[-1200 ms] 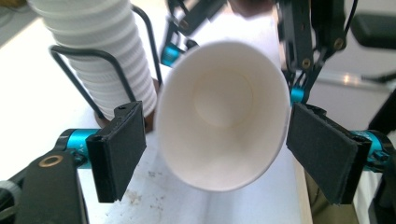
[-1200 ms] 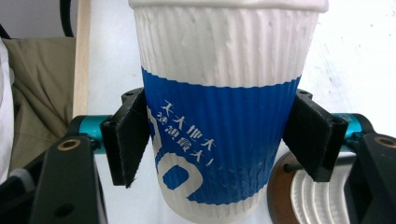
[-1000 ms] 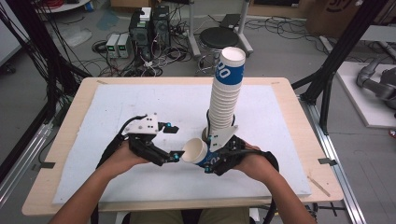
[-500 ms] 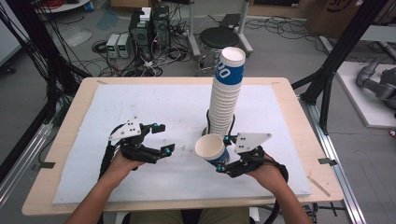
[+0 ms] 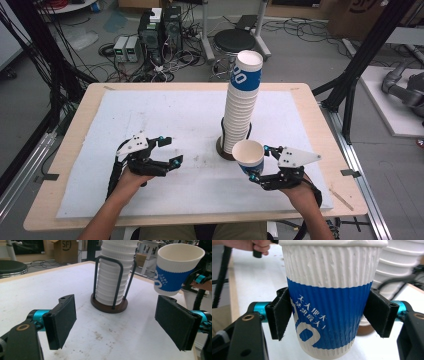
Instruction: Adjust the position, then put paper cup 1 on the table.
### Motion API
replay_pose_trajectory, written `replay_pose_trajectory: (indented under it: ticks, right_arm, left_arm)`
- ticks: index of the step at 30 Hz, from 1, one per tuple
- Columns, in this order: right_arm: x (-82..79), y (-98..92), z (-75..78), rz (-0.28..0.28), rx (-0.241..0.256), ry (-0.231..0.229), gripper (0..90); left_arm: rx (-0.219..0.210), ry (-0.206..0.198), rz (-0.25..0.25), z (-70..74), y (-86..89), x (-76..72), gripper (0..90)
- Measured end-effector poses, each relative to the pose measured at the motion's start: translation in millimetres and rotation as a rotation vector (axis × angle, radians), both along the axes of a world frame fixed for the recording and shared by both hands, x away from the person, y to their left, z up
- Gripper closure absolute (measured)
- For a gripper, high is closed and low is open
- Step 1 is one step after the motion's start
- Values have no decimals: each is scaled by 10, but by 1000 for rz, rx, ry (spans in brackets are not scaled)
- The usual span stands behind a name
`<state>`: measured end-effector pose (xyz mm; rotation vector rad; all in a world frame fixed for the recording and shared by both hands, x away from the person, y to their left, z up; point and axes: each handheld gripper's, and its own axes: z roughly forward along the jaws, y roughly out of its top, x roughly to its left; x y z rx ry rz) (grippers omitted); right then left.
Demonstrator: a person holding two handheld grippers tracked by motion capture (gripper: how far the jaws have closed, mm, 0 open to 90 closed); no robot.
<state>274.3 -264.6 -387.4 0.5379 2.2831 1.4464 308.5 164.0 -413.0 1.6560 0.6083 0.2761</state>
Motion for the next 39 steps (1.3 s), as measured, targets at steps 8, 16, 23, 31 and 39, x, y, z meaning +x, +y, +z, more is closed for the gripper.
replay_pose_trajectory:
  ticks: [8,16,23,31,39]
  right_arm:
    - [-13,-251,-57,-111,86,-14,272]
    - [-27,-413,-61,-190,127,-26,272]
    - [-10,-438,-48,-220,137,-39,272]
    - [-18,-466,-45,-241,155,-47,272]
    - [-10,-532,-55,-272,151,-51,272]
  left_arm:
    - [-15,-24,59,-71,96,-10,174]
    - [-17,-44,92,-85,149,-34,174]
    - [-3,-49,88,-103,166,-43,174]
    - [-11,-52,101,-97,196,-75,174]
    - [-12,-49,97,-110,184,-58,173]
